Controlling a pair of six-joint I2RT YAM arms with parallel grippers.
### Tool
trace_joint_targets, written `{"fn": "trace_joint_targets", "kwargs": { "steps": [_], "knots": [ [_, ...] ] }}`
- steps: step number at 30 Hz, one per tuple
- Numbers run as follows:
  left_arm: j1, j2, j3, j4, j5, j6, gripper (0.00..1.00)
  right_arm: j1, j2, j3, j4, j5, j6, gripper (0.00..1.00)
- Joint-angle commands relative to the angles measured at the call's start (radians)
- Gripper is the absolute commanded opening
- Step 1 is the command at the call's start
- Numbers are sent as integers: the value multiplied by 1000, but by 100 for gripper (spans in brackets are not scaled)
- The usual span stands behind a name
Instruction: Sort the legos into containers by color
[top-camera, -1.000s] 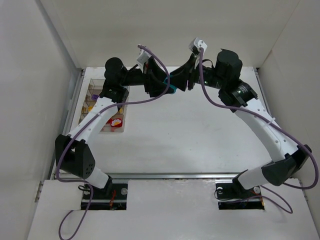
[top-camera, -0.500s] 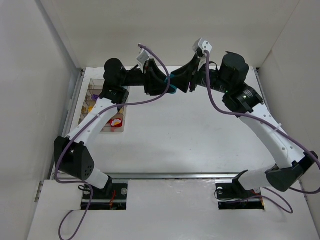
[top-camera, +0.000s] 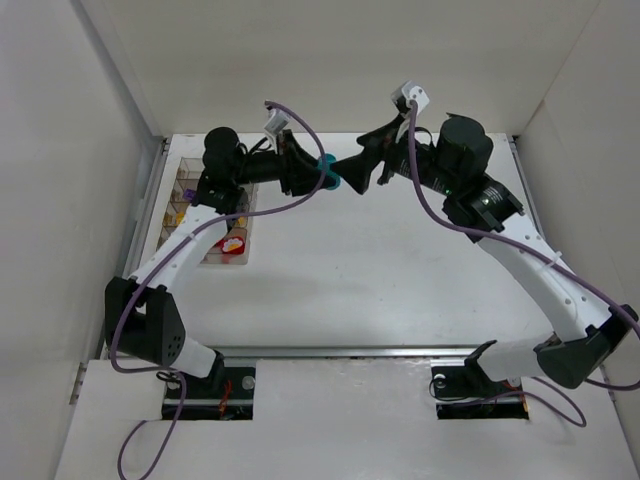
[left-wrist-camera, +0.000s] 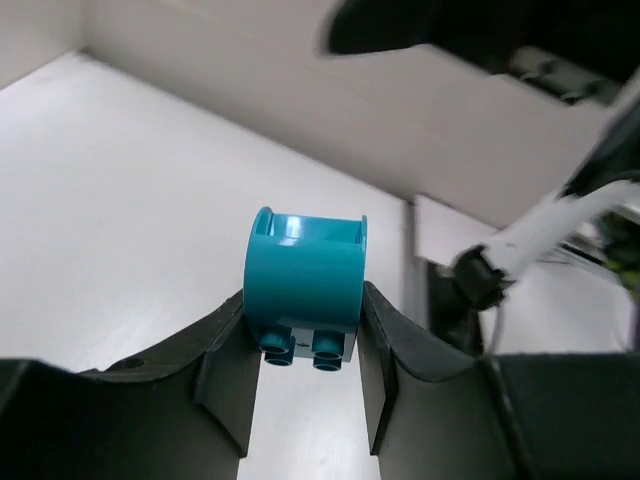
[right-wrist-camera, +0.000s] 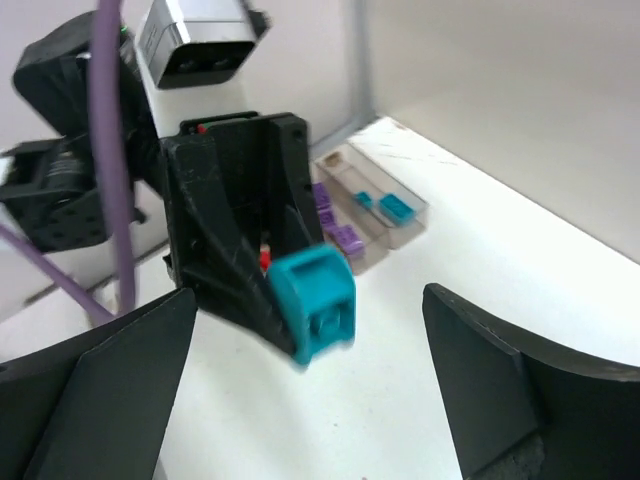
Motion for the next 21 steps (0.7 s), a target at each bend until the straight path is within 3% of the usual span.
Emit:
{"fn": "trace_joint_targets", "kwargs": {
  "steps": [1, 2, 3, 6, 8, 12, 13, 17, 21],
  "knots": [
    [65, -39, 27, -272, -171, 322, 0, 0, -67, -32, 45, 230, 62, 100],
    [75, -39, 59, -497, -332, 431, 0, -11, -80, -41, 45, 256, 76, 100],
    [75, -25, 101, -569, -425, 519, 0, -11, -80, -51, 45, 276, 76, 100],
    [120, -3, 101, -628, -733, 673, 0, -40, -80, -60, 36, 299, 76, 100],
    [166, 29, 101, -614, -838, 724, 0, -63, -64, -51, 36, 278, 76, 100],
    [216, 73, 90, -542, -918, 981, 0, -83, -2, -28, 36, 223, 76, 100],
    [217, 83, 45, -513, -972, 1141, 0, -92, 22, -14, 36, 223, 76, 100],
    [256, 118, -29, -390, -1008, 1441, 0, -101, 79, 27, 36, 203, 65, 100],
    [338, 272, 144, -531, -896, 1503, 0, -123, 133, 61, 36, 166, 56, 100]
  ]
}}
